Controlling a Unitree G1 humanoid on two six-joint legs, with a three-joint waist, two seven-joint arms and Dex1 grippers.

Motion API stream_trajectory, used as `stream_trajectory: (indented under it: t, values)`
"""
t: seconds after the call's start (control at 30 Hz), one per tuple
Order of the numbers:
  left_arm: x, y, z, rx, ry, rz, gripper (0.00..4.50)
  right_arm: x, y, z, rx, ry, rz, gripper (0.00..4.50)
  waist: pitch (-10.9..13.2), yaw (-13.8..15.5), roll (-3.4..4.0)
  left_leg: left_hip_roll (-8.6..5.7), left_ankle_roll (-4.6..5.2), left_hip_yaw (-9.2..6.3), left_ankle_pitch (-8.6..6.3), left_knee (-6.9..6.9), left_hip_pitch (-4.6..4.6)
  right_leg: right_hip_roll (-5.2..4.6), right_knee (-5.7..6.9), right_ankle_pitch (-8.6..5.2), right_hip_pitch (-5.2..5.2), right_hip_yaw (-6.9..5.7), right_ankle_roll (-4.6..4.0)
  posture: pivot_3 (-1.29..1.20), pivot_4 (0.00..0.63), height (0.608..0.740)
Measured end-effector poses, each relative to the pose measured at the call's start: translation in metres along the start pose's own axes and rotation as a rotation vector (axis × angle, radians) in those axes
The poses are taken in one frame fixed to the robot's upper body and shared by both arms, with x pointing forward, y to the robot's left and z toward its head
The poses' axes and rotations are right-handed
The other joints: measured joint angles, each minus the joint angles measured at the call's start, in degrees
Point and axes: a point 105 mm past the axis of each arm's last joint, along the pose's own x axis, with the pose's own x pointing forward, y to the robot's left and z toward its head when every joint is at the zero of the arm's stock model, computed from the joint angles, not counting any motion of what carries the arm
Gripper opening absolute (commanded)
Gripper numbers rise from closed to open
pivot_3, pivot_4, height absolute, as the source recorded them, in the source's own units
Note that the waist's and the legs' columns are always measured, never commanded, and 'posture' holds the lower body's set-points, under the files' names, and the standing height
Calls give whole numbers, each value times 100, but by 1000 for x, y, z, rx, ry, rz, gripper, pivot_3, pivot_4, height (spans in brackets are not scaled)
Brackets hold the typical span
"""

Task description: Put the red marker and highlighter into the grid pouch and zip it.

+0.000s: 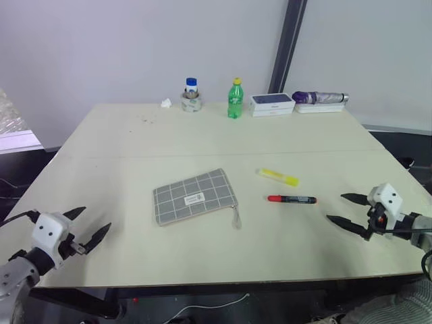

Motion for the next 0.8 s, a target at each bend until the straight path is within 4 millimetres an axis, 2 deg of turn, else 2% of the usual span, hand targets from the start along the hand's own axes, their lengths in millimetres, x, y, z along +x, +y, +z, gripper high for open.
stream_trajectory:
  t: [0.8]
  values:
    - [8, -9, 19, 132, -85, -69, 4322, 4, 0, 7, -21, -13, -8, 4500, 0, 1, 0, 0, 0, 1, 0, 0, 0, 0, 0, 0, 0, 0, 0, 0, 150, 740]
